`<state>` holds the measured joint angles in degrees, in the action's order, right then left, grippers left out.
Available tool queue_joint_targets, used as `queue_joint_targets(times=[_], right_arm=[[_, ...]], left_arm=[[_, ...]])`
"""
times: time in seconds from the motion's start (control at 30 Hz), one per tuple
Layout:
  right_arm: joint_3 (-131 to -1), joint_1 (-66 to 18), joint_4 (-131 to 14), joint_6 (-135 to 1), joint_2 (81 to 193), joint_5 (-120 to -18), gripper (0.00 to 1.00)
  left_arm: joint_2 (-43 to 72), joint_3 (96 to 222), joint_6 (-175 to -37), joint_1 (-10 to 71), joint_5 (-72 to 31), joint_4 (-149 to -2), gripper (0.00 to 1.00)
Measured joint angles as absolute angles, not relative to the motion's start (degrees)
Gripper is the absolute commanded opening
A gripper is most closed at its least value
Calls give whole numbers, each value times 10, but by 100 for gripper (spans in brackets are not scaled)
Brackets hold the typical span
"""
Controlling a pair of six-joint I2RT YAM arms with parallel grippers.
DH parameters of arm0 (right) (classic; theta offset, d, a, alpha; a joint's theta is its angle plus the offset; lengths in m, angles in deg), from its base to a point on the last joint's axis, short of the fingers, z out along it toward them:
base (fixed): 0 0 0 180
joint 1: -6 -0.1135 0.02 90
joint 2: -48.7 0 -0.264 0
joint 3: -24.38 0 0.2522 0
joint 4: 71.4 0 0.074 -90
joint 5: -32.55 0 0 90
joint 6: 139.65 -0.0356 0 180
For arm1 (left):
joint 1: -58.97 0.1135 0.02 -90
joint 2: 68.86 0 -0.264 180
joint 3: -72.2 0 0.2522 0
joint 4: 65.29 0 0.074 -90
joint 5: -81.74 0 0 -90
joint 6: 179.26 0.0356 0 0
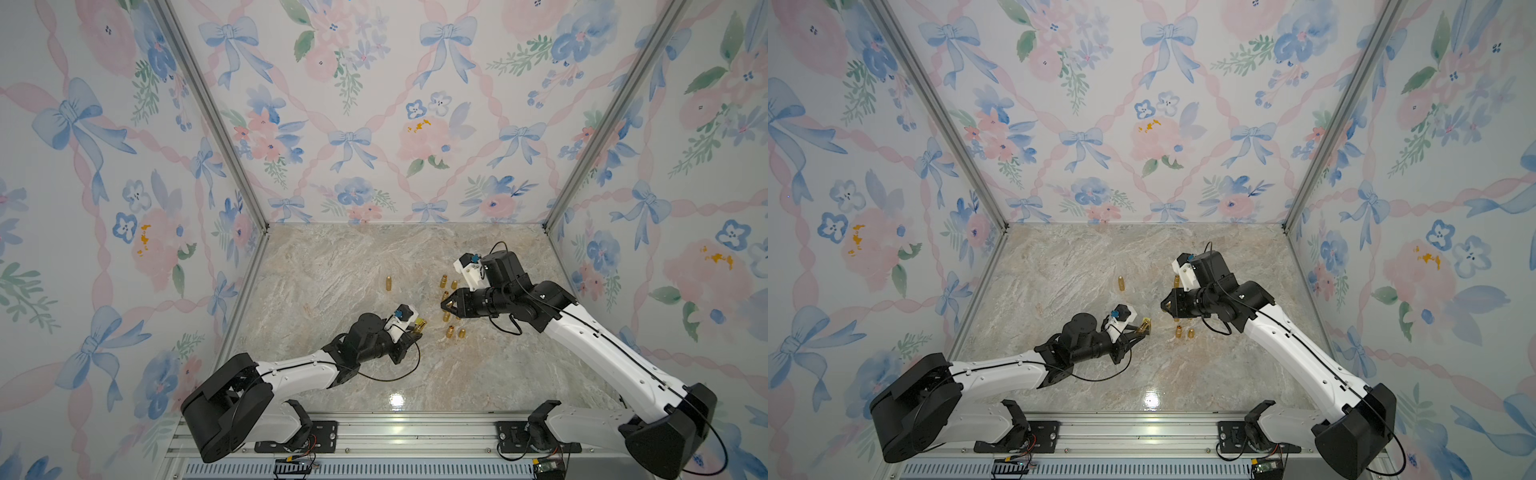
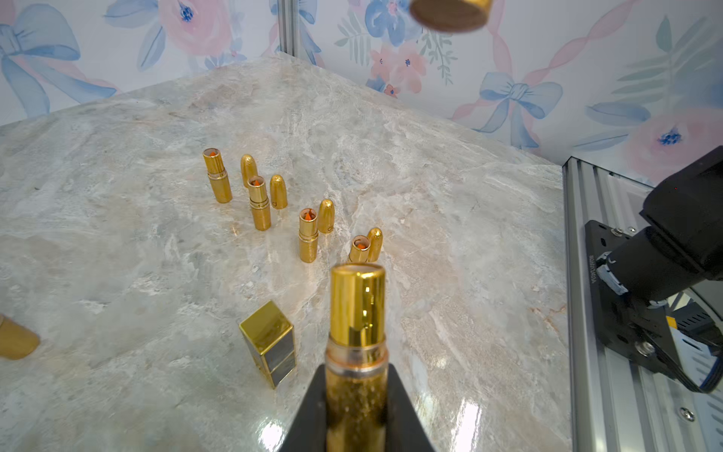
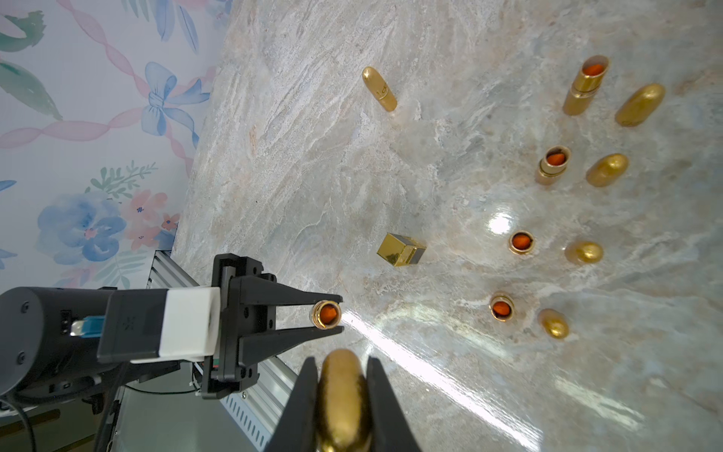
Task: Open the lipstick cap
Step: Place the cover at the center of the board.
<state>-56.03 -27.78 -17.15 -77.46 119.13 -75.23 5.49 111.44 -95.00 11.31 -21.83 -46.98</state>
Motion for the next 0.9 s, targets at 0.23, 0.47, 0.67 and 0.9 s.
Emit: queue_joint_targets(times=[0.23,0.47,0.67,0.9], right_arm=[[-475,-278,-150,-776,1179,-675,20],[-394,-293,-154,-791,1161,-596,20],[-326,-317,-190,-818,1168,-555,20],[-279,-332,-262,-836,1209,-521,20]], left_arm=[[32,1107,-951,109,-224,-470,0],[23,1101,-955,98,-225,-474,0],[23,1101,-955,91,-225,-474,0],[23,1101,-955,90,-225,-474,0]])
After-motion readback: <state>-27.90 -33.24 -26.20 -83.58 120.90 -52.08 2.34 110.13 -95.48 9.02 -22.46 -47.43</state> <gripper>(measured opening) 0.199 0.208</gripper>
